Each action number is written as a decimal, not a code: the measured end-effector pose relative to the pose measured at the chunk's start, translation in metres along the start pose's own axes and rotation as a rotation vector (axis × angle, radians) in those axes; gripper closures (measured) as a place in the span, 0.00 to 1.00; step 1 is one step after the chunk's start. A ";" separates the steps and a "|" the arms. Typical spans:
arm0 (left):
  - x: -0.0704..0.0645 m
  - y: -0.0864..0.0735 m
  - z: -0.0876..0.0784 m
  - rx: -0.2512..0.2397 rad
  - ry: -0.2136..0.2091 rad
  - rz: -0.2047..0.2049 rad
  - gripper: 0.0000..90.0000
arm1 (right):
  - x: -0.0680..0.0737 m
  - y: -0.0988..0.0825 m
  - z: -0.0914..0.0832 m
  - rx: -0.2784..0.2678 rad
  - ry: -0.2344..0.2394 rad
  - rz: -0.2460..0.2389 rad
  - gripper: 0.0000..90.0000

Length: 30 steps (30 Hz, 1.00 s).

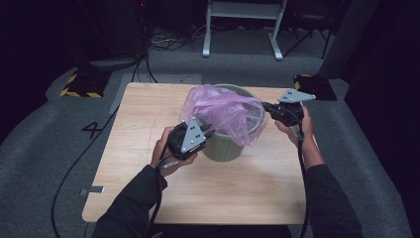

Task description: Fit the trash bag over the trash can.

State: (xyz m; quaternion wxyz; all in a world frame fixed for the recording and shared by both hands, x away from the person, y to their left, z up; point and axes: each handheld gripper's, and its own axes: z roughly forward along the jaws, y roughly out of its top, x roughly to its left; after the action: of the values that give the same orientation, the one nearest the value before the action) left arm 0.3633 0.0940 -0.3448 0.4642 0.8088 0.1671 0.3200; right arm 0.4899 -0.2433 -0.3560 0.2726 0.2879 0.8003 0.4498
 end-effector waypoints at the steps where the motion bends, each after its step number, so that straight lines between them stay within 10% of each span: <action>1: 0.001 -0.001 -0.001 0.005 -0.006 0.003 0.98 | 0.000 0.000 0.000 0.002 -0.001 0.001 0.99; 11: -0.004 -0.041 0.012 0.099 -0.137 0.044 1.00 | -0.006 -0.005 0.002 0.024 -0.006 0.024 0.99; 24: 0.017 -0.091 0.031 0.291 -0.028 0.043 1.00 | -0.015 -0.006 0.015 0.029 -0.052 0.086 0.98; 30: 0.026 -0.103 0.026 0.279 -0.009 0.001 0.99 | -0.016 -0.007 0.015 0.027 -0.062 0.096 0.97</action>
State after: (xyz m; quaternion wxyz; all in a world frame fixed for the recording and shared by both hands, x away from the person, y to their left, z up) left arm 0.4028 0.1446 -0.4330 0.3479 0.8669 0.2076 0.2904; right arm 0.5101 -0.2490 -0.3663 0.2717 0.3433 0.7826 0.4425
